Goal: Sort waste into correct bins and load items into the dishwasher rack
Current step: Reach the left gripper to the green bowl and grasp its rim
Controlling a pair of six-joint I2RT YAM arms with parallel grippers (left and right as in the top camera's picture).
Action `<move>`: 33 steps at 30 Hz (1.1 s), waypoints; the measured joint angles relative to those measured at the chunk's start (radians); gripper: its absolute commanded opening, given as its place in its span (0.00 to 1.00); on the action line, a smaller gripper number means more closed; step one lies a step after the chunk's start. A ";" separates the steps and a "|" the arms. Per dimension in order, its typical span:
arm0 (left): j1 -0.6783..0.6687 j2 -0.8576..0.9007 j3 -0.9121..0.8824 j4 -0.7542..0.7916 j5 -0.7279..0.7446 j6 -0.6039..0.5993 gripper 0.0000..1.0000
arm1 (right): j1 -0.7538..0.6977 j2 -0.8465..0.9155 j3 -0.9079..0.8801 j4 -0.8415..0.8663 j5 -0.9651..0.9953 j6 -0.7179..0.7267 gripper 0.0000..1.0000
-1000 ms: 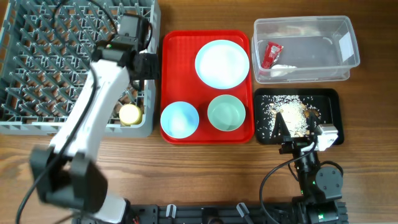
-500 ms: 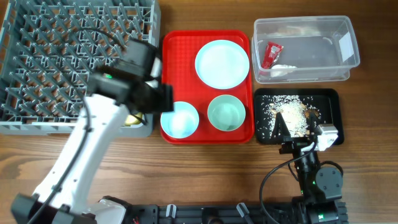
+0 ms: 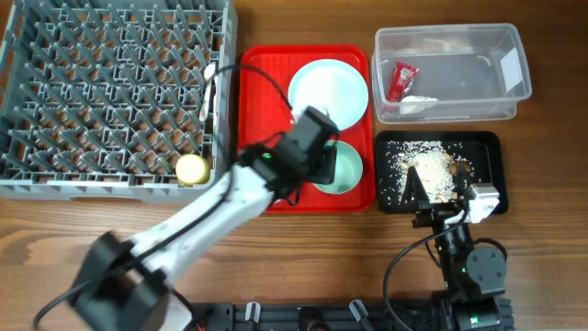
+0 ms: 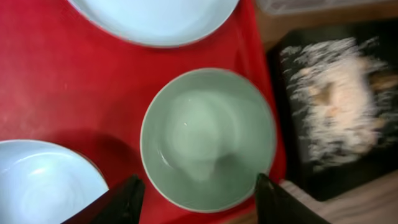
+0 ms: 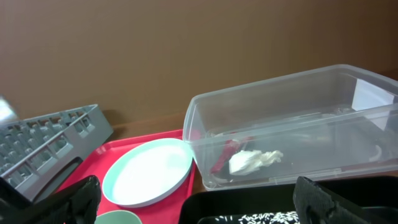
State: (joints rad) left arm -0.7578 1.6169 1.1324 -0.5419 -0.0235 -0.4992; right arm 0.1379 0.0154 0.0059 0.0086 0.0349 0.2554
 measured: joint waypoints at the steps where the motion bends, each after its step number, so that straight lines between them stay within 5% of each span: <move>1: -0.003 0.029 0.000 0.001 -0.011 0.000 0.53 | 0.000 0.000 0.000 0.000 0.000 0.000 1.00; 3: 0.003 0.086 0.000 0.011 -0.037 0.003 0.48 | 0.000 0.000 0.000 0.000 0.000 0.000 1.00; 10: 0.018 0.190 -0.001 0.038 -0.066 0.015 0.04 | 0.000 0.000 0.000 0.000 0.000 0.000 1.00; 18: 0.018 0.190 -0.001 0.060 -0.069 0.023 0.04 | 0.000 0.000 0.000 0.000 0.000 0.000 1.00; 25: 0.018 0.175 0.090 -0.119 -0.133 0.047 0.04 | 0.000 0.000 0.000 0.000 0.000 0.000 1.00; 33: 0.021 0.101 0.311 -0.341 -0.538 0.084 0.04 | 0.000 0.000 0.000 0.000 0.000 0.000 1.00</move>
State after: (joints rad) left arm -0.7372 1.7180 1.4437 -0.8833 -0.5613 -0.4149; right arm 0.1379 0.0154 0.0063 0.0086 0.0349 0.2550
